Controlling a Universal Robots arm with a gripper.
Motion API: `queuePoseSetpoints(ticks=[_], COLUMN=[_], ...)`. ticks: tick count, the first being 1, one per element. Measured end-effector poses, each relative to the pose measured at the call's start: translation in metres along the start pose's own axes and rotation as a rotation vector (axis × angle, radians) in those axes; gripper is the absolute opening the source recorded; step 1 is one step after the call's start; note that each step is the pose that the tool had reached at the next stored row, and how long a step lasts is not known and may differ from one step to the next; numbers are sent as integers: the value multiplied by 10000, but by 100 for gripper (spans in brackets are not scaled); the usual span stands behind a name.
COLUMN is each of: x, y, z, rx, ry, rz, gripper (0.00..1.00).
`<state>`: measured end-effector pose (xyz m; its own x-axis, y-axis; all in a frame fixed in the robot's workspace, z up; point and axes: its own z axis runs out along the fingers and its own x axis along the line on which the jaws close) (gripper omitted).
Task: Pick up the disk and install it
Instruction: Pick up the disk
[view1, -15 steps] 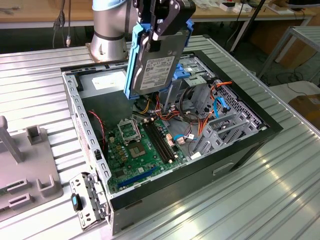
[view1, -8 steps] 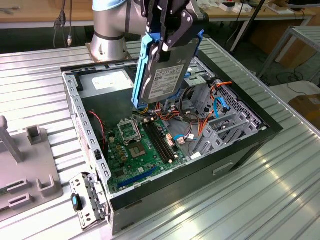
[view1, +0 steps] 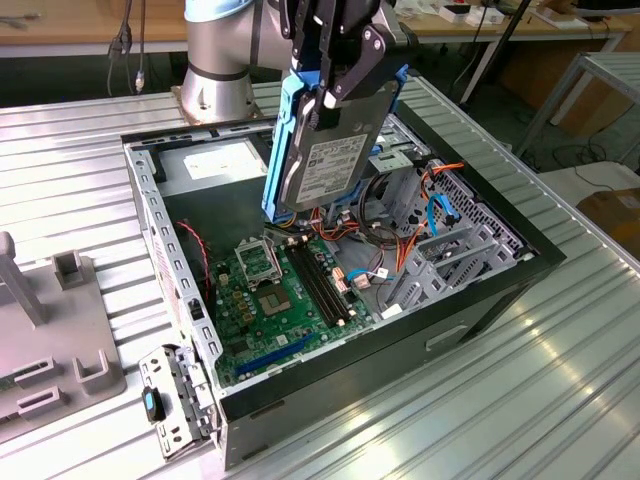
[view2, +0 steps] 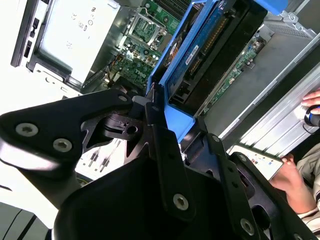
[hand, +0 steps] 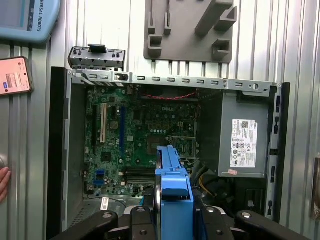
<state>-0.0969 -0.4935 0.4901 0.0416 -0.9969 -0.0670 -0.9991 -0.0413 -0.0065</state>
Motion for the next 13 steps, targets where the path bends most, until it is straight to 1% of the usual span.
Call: queuePoseSetpoints(ticks=[9, 10, 13], x=[4, 5, 7], y=[0, -5, -53], z=[0, 0, 0], rx=[0, 0, 0], ry=[0, 0, 0], rz=[0, -2, 0], gripper=[37, 37, 37])
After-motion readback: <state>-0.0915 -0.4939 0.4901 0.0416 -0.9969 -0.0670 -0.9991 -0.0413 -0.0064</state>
